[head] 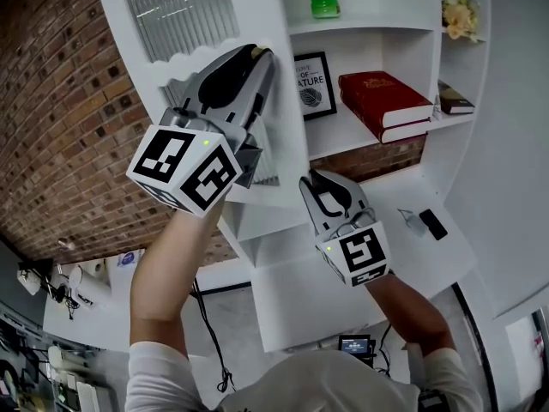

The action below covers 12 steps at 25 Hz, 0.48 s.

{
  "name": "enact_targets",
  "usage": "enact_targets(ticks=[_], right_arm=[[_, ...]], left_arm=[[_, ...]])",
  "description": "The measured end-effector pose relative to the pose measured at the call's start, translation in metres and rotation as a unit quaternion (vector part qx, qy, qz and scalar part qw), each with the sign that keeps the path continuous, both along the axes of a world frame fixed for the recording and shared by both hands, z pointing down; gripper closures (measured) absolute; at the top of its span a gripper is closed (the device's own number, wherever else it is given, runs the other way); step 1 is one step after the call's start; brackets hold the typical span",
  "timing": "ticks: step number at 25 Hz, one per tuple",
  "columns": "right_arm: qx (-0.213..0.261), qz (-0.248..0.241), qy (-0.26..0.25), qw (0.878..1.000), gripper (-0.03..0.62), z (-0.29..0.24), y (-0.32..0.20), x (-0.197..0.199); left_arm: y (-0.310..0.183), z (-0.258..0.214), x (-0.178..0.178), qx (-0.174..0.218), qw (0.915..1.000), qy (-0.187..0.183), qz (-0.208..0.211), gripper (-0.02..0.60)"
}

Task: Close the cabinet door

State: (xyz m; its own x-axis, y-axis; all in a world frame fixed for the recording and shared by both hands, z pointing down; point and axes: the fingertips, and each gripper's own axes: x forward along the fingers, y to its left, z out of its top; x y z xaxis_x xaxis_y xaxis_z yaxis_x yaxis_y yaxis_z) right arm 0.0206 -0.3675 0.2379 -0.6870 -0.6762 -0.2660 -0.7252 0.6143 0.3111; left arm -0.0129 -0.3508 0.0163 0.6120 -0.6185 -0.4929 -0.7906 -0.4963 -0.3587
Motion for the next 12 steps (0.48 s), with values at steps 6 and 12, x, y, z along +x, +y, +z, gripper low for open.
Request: enact_targets(ticks=[6, 12], right_arm=[[0.001, -0.01, -0.012, 1.0, 0.523, -0.002, -0.02, 0.001], [0.001, -0.014, -0.008, 1.0, 0.523, -0.003, -0.039, 0.0]], left_arm=[[-0.015, -0.001, 0.004, -0.003, 0.9997, -0.013, -0.022, 0.502], [-0.033, -0.001, 0.004, -0.008, 0.9993, -0.013, -0.033, 0.5]])
